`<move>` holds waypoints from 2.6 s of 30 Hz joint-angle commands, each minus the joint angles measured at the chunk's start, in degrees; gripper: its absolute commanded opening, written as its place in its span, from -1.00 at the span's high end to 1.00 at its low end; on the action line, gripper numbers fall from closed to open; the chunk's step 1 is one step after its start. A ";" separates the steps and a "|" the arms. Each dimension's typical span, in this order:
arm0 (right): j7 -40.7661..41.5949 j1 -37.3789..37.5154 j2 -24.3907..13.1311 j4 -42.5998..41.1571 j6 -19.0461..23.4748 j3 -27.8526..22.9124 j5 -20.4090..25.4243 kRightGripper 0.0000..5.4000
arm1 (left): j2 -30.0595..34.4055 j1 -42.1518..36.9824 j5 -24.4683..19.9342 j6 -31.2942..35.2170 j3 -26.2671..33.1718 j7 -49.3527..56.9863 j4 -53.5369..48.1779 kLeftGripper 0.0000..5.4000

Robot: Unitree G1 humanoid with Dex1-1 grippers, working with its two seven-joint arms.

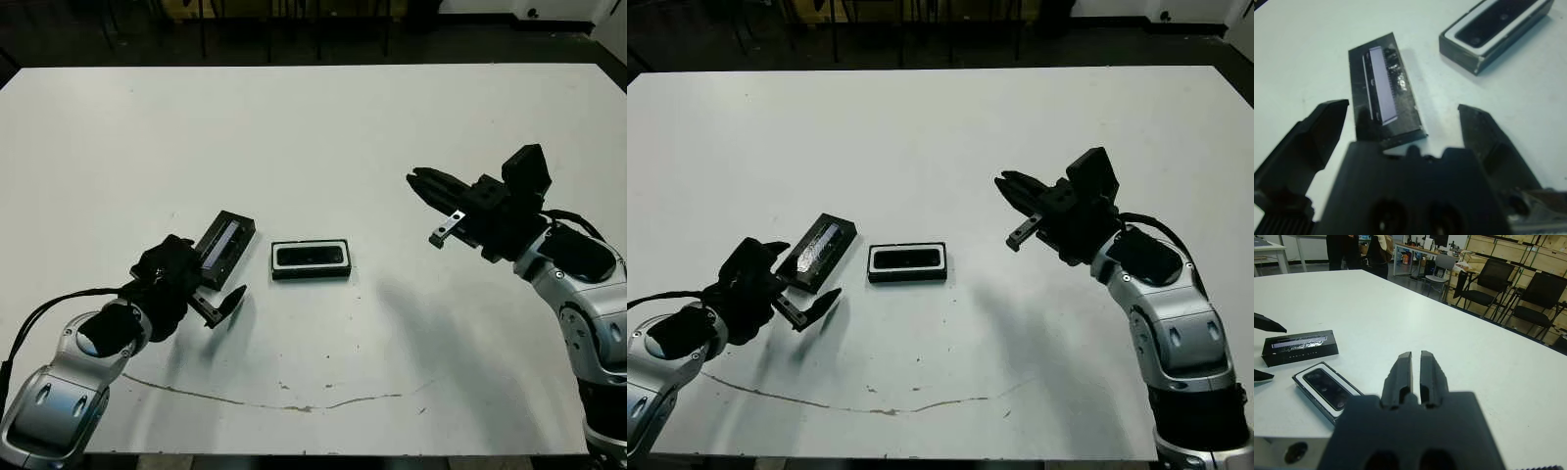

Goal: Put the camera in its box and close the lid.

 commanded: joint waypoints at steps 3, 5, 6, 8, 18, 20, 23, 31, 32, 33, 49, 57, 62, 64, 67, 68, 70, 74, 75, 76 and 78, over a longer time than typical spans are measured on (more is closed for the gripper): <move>0.27 1.00 -0.81 0.56 0.52 0.28 -0.34 1.00 | -1.67 0.21 1.69 1.81 -0.61 2.73 0.85 -0.99; 0.53 0.99 -0.87 0.71 -0.17 0.36 -0.52 1.00 | -3.31 0.61 1.95 2.18 -0.24 4.53 1.10 -0.99; 0.59 0.96 -0.86 0.78 -0.22 0.36 -0.53 1.00 | -4.43 0.79 2.13 2.51 -0.03 5.75 1.22 -0.99; 0.69 0.90 -0.84 0.92 -0.20 0.33 -0.49 1.00 | -6.12 1.00 2.34 2.99 0.27 7.43 1.46 -0.99; 0.66 0.99 -0.62 0.83 0.10 0.25 -0.37 1.00 | -7.52 0.11 3.46 2.40 -1.31 8.37 3.34 -0.99; 0.77 1.05 -0.69 0.88 0.03 0.23 -0.36 1.00 | -8.33 -0.26 3.14 3.26 -1.29 8.52 3.52 -0.99; 0.76 1.21 -0.77 0.69 -0.04 0.16 -0.46 1.00 | -9.81 -1.40 1.42 5.70 -0.49 7.84 4.18 -0.99; 0.72 1.36 -0.74 0.60 -0.15 0.00 -0.42 1.00 | -14.54 -4.28 -5.64 11.92 5.17 7.56 8.61 -0.99; 0.76 1.35 -0.69 0.65 -0.19 -0.03 -0.35 1.00 | -15.42 -4.95 -7.15 14.19 6.59 7.76 9.03 -0.99; 0.89 1.35 -0.64 0.82 -0.49 -0.05 -0.32 1.00 | -16.13 -5.80 -8.61 16.59 7.98 7.79 9.61 -0.99; 0.30 1.77 -0.74 -0.12 -0.20 -0.05 -0.45 1.00 | -14.71 -7.31 -8.06 15.60 6.75 10.21 11.46 -0.41; 0.75 1.69 -0.72 0.65 -1.36 0.04 -0.63 1.00 | -2.49 -7.41 0.35 2.71 -3.10 2.93 9.71 -0.02; 0.44 1.77 -0.56 0.64 -1.22 0.07 -0.66 1.00 | 1.69 -9.51 1.70 -0.96 -3.89 -2.00 9.97 -0.02; 0.17 1.79 -0.50 0.52 -0.76 0.04 -0.62 1.00 | 1.99 -10.42 1.50 -1.41 -2.81 -2.80 9.60 -0.02; -0.35 1.81 -0.32 0.42 0.01 -0.11 -0.47 1.00 | 2.19 -12.02 1.01 -2.21 -0.64 -3.48 9.17 -0.02; -0.36 1.84 -0.22 0.58 -0.24 -0.14 -0.45 1.00 | 2.48 -12.71 0.89 -3.26 0.20 -3.91 9.31 -0.02; -0.67 1.79 0.19 0.99 -0.15 -0.31 -0.21 1.00 | 3.03 -14.15 0.73 -5.25 1.63 -4.82 9.95 -0.02; -1.39 1.38 1.19 3.53 -1.14 -0.50 -0.52 1.00 | 4.34 -18.22 -0.06 -12.67 3.34 -8.74 15.23 -0.02; -1.38 1.10 1.59 4.77 -1.84 -0.60 -0.49 1.00 | 4.76 -19.79 -0.51 -14.84 3.44 -10.70 17.61 -0.02; -1.33 0.81 1.99 6.05 -2.61 -0.68 -0.49 1.00 | 5.43 -21.49 -0.73 -16.75 3.12 -12.97 19.97 -0.02; -1.17 0.28 2.82 8.36 -4.04 -0.91 -0.34 1.00 | 6.48 -24.84 -0.87 -19.57 2.00 -17.29 24.40 -0.02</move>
